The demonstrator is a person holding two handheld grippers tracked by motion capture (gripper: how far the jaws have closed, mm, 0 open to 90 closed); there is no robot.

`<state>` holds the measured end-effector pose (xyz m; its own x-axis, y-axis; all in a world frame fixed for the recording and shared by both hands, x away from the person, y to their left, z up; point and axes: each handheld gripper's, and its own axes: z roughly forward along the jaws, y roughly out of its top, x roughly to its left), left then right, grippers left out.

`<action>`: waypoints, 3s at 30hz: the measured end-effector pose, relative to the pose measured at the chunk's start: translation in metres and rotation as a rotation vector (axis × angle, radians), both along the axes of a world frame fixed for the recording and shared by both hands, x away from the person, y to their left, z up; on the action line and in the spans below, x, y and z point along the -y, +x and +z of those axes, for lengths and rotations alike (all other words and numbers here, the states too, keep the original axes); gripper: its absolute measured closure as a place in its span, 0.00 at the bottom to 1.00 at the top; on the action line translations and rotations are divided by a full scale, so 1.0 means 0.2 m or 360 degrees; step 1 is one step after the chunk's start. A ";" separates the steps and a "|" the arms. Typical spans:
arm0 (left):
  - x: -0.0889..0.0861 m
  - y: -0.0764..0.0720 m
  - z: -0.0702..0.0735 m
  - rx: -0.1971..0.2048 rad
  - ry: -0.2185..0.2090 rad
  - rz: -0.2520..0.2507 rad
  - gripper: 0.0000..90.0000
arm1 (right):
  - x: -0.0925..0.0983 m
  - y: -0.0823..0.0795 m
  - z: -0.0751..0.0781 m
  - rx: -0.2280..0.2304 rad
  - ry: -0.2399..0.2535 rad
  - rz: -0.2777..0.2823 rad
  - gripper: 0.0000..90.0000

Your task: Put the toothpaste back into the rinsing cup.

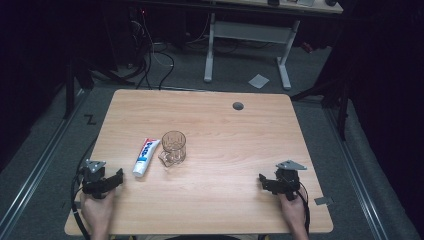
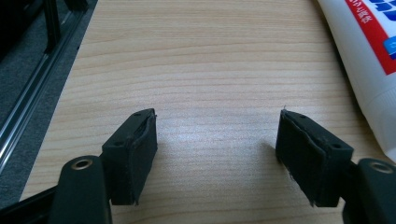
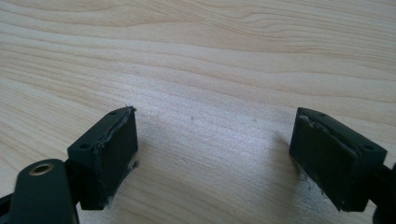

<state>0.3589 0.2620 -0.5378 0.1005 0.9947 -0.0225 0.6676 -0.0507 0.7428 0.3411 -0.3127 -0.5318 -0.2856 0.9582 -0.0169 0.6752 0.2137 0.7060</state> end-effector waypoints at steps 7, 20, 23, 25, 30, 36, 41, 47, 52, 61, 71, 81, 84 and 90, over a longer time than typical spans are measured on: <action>0.00 0.00 0.00 0.0000 -0.0002 -0.0001 0.33 | 0.00 0.00 0.00 0.0000 0.0001 -0.0001 0.17; 0.01 -0.01 0.00 -0.0010 0.0006 -0.0019 0.30 | 0.00 0.00 0.00 -0.0001 0.0002 -0.0004 0.17; 0.01 0.00 0.00 -0.0010 0.0005 -0.0022 0.29 | 0.00 0.00 0.00 -0.0001 0.0002 -0.0006 0.17; 0.01 0.00 0.00 -0.0010 0.0005 -0.0027 0.29 | 0.00 0.00 0.00 -0.0001 0.0002 -0.0006 0.17; 0.02 -0.01 0.00 -0.0016 0.0007 -0.0021 0.27 | 0.00 0.00 0.00 -0.0001 0.0002 -0.0007 0.17; 0.03 -0.01 0.00 -0.0018 0.0005 -0.0030 0.25 | 0.00 0.00 0.00 -0.0001 0.0001 -0.0007 0.17; 0.02 -0.01 0.00 -0.0015 0.0008 -0.0074 0.26 | 0.00 0.01 0.00 -0.0002 0.0002 -0.0008 0.17; -0.03 -0.03 0.01 -0.0017 -0.0095 -0.0120 0.27 | 0.00 0.01 0.00 0.0001 0.0001 -0.0004 0.17; -0.05 -0.05 0.06 -0.0005 -0.0092 -0.0090 0.27 | 0.00 0.01 0.00 -0.0001 0.0000 -0.0005 0.17; -0.09 -0.09 0.13 0.0045 -0.0128 -0.0081 0.27 | 0.00 0.00 0.00 -0.0002 0.0002 0.0004 0.17; -0.05 -0.13 0.20 0.0075 -0.0113 -0.0187 0.25 | 0.00 0.00 0.00 -0.0002 0.0001 0.0006 0.17; 0.05 -0.12 0.27 0.0082 -0.0105 -0.0338 0.25 | 0.00 0.00 0.00 -0.0002 0.0000 0.0006 0.17; 0.09 -0.11 0.29 0.0077 -0.0077 -0.0370 0.25 | 0.00 0.00 0.00 -0.0002 0.0000 0.0006 0.17; 0.17 -0.06 0.32 0.0063 -0.0039 -0.0421 0.24 | 0.00 0.00 0.00 -0.0001 -0.0002 0.0011 0.17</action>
<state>0.3468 0.2278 -0.4740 0.3584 0.9328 -0.0372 0.6039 -0.2013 0.7712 0.3407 -0.3129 -0.5317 -0.2920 0.9562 -0.0181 0.6741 0.2192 0.7054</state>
